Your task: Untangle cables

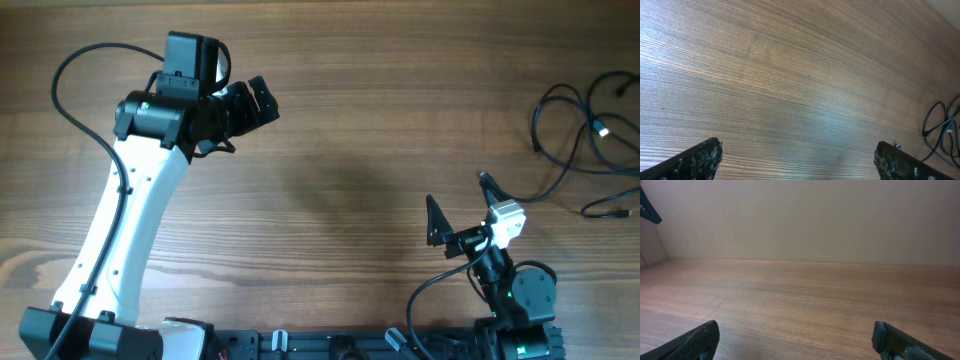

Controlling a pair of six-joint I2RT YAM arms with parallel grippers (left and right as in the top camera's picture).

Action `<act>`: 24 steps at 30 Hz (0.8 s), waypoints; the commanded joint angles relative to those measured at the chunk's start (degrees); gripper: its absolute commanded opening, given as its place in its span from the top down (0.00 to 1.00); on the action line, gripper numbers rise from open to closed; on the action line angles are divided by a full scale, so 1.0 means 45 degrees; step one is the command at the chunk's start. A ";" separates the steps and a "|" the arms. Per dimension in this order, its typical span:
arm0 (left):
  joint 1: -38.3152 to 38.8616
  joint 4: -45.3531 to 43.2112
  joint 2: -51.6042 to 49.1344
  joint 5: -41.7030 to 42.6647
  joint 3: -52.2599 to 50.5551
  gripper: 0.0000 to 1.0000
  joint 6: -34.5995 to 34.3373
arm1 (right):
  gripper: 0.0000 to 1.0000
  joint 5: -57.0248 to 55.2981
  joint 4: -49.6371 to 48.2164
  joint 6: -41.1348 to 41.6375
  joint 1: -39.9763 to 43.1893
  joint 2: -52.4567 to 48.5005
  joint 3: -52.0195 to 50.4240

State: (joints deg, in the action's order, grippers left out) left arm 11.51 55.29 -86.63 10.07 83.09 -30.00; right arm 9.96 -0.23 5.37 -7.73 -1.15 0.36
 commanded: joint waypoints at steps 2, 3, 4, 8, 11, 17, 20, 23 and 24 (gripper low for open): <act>-0.0039 0.0262 -0.0097 -0.0277 0.0112 0.00 0.0296 | 0.00 -0.0228 -0.0078 0.0228 -0.0063 0.0136 -0.0010; -0.0039 0.0257 -0.0097 -0.0539 0.0112 0.00 0.0291 | 0.00 -0.0228 -0.0078 0.0233 -0.0063 0.0136 -0.0010; -0.0039 0.0262 -0.0097 -0.0665 0.0112 0.00 0.0296 | 0.00 -0.0228 -0.0073 0.0228 -0.0063 0.0136 -0.0010; -0.0034 0.0219 -0.0097 -0.1365 0.0097 0.00 0.0782 | 0.00 -0.0228 -0.0073 0.0228 -0.0068 0.0136 -0.0010; -0.0024 -0.1039 0.0525 -0.1360 -0.0325 0.00 0.1967 | 0.00 -0.0228 -0.0078 0.0228 -0.0068 0.0136 -0.0010; -0.0044 -0.5265 0.3546 -0.1360 -0.3701 0.00 0.2229 | 0.00 -0.0228 -0.0078 0.0228 -0.0068 0.0136 -0.0010; -0.0277 -0.8403 0.6334 -0.1350 -0.6980 0.00 0.2579 | 0.01 -0.0228 -0.0078 0.0228 -0.0063 0.0136 -0.0010; -0.0758 -0.9670 0.8476 -0.1350 -0.9277 0.00 0.2579 | 0.00 -0.0228 -0.0078 0.0223 -0.0068 0.0136 -0.0010; -0.1039 -0.9986 0.9466 -0.1350 -1.0205 0.00 0.2579 | 0.00 -0.0228 -0.0078 0.0228 -0.0063 0.0136 -0.0015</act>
State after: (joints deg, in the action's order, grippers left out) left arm 9.52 12.84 -52.69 4.51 46.52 -19.99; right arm 9.96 -0.40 5.37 -7.73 -1.10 0.36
